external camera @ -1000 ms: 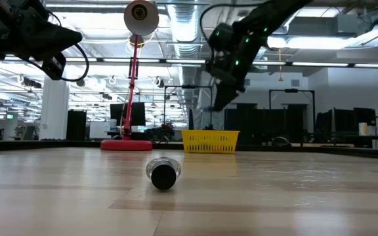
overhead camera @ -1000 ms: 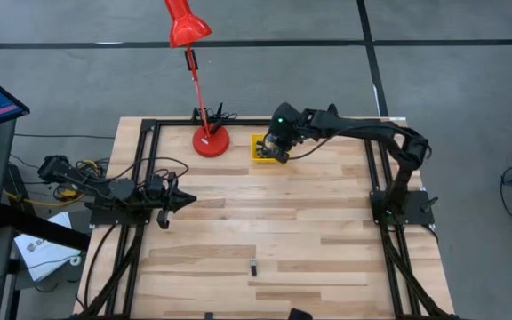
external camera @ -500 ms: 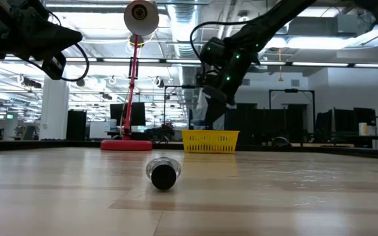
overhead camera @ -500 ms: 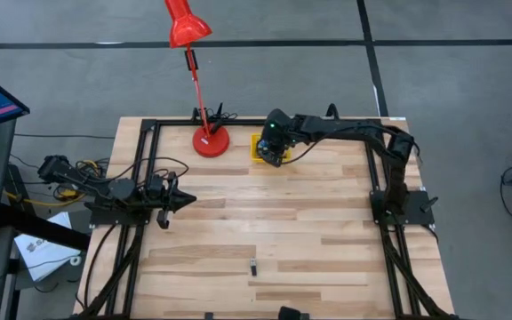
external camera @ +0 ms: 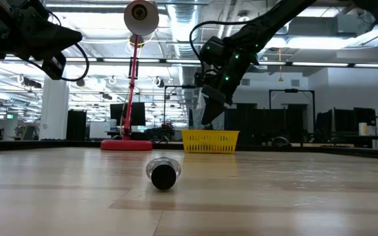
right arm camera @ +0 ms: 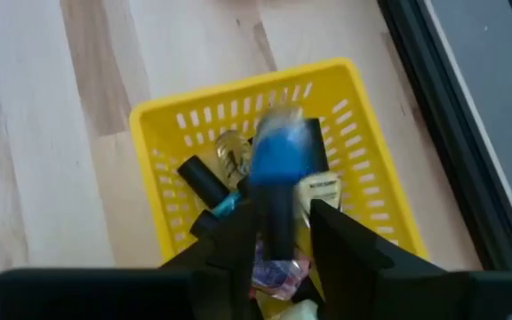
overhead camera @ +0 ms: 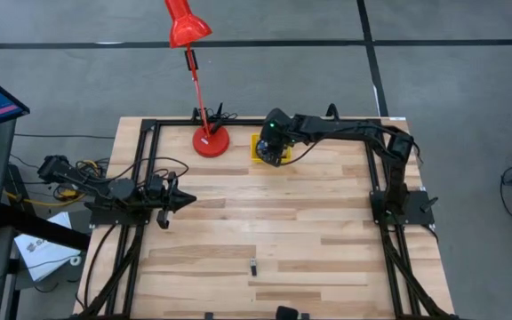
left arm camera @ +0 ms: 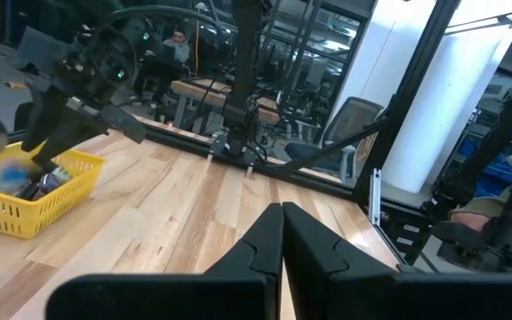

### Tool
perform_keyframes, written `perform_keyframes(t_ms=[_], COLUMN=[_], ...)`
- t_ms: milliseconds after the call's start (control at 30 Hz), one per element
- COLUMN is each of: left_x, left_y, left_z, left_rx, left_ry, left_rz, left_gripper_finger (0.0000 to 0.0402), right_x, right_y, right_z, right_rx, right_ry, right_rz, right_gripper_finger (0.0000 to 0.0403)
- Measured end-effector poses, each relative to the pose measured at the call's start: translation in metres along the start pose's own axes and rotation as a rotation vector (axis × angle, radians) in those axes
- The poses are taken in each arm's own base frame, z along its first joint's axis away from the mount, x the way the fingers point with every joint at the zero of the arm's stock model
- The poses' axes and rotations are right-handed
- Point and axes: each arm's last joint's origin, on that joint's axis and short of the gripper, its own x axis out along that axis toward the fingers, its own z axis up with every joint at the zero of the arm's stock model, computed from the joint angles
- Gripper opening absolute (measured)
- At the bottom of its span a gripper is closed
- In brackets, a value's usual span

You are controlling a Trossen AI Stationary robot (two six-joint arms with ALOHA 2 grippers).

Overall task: Pick & Place Nail Polish
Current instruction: Put the dark blue nail polish bottle into the yellow bin, then put the transparent nail polish bottle into the yellow bin

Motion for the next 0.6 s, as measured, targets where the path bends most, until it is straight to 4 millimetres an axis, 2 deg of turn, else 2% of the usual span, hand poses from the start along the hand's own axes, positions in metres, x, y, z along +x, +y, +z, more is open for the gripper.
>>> perform_keyframes(t_ms=[200, 400, 500, 600], left_x=[0.000, 0.000, 0.000, 0.000], left_y=[0.000, 0.000, 0.000, 0.000], left_z=[0.000, 0.000, 0.000, 0.000], left_rx=[0.000, 0.000, 0.000, 0.000], left_ry=[0.000, 0.000, 0.000, -0.001], left_rz=[0.000, 0.000, 0.000, 0.000], left_gripper_finger=[0.0001, 0.0001, 0.0001, 0.0001], right_x=[-0.001, -0.019, -0.034, -0.048], right_y=[0.002, 0.006, 0.021, 0.045], right_z=[0.003, 0.024, 0.039, 0.053], right_rx=[-0.010, 0.164, 0.254, 0.292], right_ry=[-0.014, -0.021, -0.025, -0.035], right_rz=[-0.001, 0.006, 0.032, 0.066], right_gripper_finger=[0.0154, 0.0203, 0.0211, 0.0209])
